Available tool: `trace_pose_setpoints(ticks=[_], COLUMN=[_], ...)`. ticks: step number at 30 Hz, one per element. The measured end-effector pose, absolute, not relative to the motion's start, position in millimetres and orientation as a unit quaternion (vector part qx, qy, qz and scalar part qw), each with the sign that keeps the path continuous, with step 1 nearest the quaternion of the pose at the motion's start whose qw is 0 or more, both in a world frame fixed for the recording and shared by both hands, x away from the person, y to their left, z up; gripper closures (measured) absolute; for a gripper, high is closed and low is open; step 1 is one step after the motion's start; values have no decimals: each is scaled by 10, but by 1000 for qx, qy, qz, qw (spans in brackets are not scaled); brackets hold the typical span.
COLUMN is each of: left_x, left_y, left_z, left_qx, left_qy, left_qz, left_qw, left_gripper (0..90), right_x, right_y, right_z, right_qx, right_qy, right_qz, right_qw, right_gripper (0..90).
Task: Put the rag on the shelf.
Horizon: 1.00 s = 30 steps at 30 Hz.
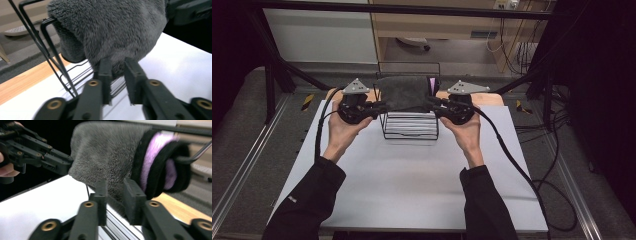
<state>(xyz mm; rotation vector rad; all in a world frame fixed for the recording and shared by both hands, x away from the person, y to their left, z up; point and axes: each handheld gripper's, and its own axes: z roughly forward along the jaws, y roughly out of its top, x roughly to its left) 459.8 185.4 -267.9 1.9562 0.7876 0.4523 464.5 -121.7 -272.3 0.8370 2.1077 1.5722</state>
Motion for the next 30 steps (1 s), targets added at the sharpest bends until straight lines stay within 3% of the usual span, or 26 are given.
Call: trace_pose_setpoints(ticks=[10,20,30], left_x=[4324,4061,3813], left_y=[2106,2366,2588], left_z=[-2802,-3202,-3770], left_qx=[806,819,812], left_qy=[321,324,347], left_qz=[195,203,175], left_qw=[457,428,435], left_gripper=[425,150,74], right_x=[4324,4167,3978], right_y=[-1422,-1745,-2162], right_z=[-2559,-2901,-3601], right_qx=[305,342,376], right_qy=[757,755,767], right_qz=[543,530,500], right_qw=[200,178,140], right_gripper=[365,131,15])
